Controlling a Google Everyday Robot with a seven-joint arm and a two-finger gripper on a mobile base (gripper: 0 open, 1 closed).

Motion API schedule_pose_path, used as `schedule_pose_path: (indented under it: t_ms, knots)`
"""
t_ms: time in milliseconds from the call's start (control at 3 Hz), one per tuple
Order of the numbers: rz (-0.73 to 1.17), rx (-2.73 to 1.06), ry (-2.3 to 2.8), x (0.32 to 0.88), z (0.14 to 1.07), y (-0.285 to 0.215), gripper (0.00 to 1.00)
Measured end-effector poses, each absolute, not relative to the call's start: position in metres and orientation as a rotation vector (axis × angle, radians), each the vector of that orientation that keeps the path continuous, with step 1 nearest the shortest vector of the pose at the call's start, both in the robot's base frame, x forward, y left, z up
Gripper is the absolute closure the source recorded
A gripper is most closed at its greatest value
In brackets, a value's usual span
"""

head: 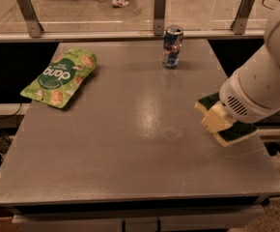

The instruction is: Move sponge near green rice chip bag

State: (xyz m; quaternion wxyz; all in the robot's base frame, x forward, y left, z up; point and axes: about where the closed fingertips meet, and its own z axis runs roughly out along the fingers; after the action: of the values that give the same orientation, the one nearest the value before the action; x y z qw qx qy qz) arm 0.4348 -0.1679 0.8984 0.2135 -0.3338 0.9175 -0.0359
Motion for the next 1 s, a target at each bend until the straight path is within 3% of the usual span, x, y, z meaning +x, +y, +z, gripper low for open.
schedule_pose_path:
  t_ms: [1000]
  knots:
    - [-0.09,-0.98,2.503,0.456,0.887,-0.158,1.0]
